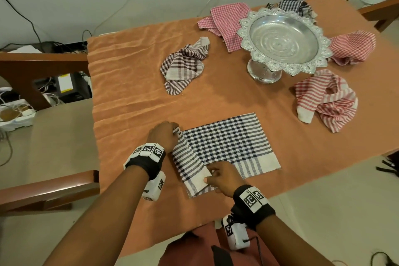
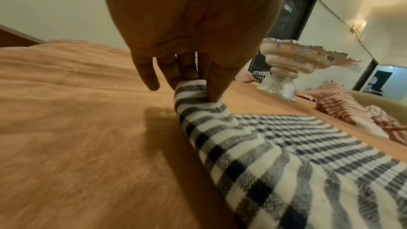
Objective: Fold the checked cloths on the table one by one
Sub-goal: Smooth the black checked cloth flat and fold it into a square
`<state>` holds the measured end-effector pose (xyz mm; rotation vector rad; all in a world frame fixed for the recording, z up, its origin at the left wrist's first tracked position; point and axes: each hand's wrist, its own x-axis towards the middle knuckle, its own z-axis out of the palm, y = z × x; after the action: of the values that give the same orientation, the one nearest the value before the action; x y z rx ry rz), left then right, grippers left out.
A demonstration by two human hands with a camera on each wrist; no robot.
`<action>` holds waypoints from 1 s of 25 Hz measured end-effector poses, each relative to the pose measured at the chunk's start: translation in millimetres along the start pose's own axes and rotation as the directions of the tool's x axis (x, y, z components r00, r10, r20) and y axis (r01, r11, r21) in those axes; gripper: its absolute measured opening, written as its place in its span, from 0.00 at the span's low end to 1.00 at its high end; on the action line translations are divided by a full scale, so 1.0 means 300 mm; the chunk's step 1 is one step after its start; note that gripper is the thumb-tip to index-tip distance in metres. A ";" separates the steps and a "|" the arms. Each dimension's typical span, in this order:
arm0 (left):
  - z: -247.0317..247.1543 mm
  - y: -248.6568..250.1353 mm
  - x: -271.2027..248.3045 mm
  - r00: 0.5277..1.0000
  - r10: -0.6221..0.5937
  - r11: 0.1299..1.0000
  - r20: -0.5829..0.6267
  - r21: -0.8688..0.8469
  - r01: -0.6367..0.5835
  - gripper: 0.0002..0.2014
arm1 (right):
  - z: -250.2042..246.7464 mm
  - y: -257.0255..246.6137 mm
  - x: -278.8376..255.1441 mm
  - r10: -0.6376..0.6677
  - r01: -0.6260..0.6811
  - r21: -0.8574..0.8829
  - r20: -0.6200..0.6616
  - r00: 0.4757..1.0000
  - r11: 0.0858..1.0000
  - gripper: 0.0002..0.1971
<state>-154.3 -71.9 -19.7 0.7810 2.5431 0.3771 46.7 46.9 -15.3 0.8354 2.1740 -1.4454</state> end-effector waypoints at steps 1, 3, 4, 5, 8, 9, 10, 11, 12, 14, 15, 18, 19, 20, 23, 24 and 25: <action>-0.004 0.012 0.008 1.000 0.016 0.999 0.000 -0.034 -0.016 0.12 | -0.019 0.011 -0.012 -0.001 0.000 0.023 0.004 1.000 1.000 0.15; -0.018 0.054 0.021 0.999 0.047 0.993 0.023 -0.105 -0.045 0.07 | -0.065 0.031 -0.034 -0.005 0.005 0.029 0.004 1.000 1.000 0.11; -0.024 0.082 0.027 0.997 0.069 0.989 0.031 -0.137 -0.064 0.05 | -0.088 0.044 -0.042 -0.005 0.005 0.031 -0.006 1.000 1.000 0.10; -0.026 0.115 0.036 0.995 0.096 0.983 0.032 -0.163 -0.090 0.04 | -0.112 0.062 -0.048 -0.002 0.003 0.038 -0.022 1.000 0.999 0.09; -0.016 0.237 0.067 0.985 0.172 0.962 0.010 -0.217 -0.166 0.04 | -0.184 0.125 -0.067 0.005 0.002 0.071 -0.099 0.995 0.997 0.06; -0.005 0.282 0.079 0.983 0.186 0.956 -0.002 -0.232 -0.182 0.04 | -0.211 0.151 -0.072 0.008 0.001 0.074 -0.122 0.993 0.997 0.05; 0.007 0.327 0.092 0.980 0.198 0.951 -0.010 -0.240 -0.194 0.05 | -0.239 0.179 -0.075 0.010 0.000 0.067 -0.144 0.989 0.998 0.05; 0.021 0.371 0.105 0.978 0.208 0.949 -0.010 -0.241 -0.204 0.07 | -0.267 0.209 -0.079 0.013 -0.005 0.046 -0.171 0.985 0.999 0.08; 0.037 0.415 0.118 0.976 0.218 0.948 -0.004 -0.236 -0.213 0.08 | -0.296 0.238 -0.082 0.021 -0.017 0.023 -0.200 0.980 1.000 0.11; 0.070 0.490 0.143 0.973 0.232 0.949 0.020 -0.225 -0.221 0.09 | -0.354 0.293 -0.083 0.048 -0.049 0.003 -0.252 0.966 0.999 0.14; 0.085 0.523 0.157 0.972 0.232 0.950 0.029 -0.224 -0.220 0.09 | -0.384 0.315 -0.082 0.053 -0.057 -0.007 -0.277 0.959 0.998 0.14; 0.120 0.601 0.197 0.976 0.216 0.956 0.035 -0.210 -0.204 0.09 | -0.459 0.360 -0.078 0.052 -0.073 -0.059 -0.311 0.949 0.996 0.11; 0.131 0.626 0.210 0.978 0.205 0.960 0.037 -0.202 -0.194 0.09 | -0.480 0.371 -0.074 0.048 -0.073 -0.073 -0.303 0.952 0.995 0.11; 0.142 0.649 0.221 0.981 0.191 0.964 0.041 -0.196 -0.180 0.09 | -0.495 0.383 -0.068 0.047 -0.073 -0.079 -0.291 0.956 0.994 0.11; 0.169 0.703 0.244 0.986 0.156 0.973 0.050 -0.180 -0.145 0.09 | -0.524 0.409 -0.054 0.052 -0.081 -0.106 -0.251 0.967 0.991 0.07; 0.177 0.713 0.246 0.987 0.154 0.976 0.045 -0.164 -0.145 0.09 | -0.530 0.410 -0.052 0.054 -0.085 -0.119 -0.248 0.967 0.989 0.06; 0.187 0.725 0.249 0.988 0.152 0.978 0.035 -0.147 -0.145 0.09 | -0.542 0.414 -0.047 0.056 -0.090 -0.130 -0.246 0.968 0.987 0.05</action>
<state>-81.7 153.2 -10.7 0.9154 2.3913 0.5785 140.2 228.8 -28.7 1.0770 2.3615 -1.1919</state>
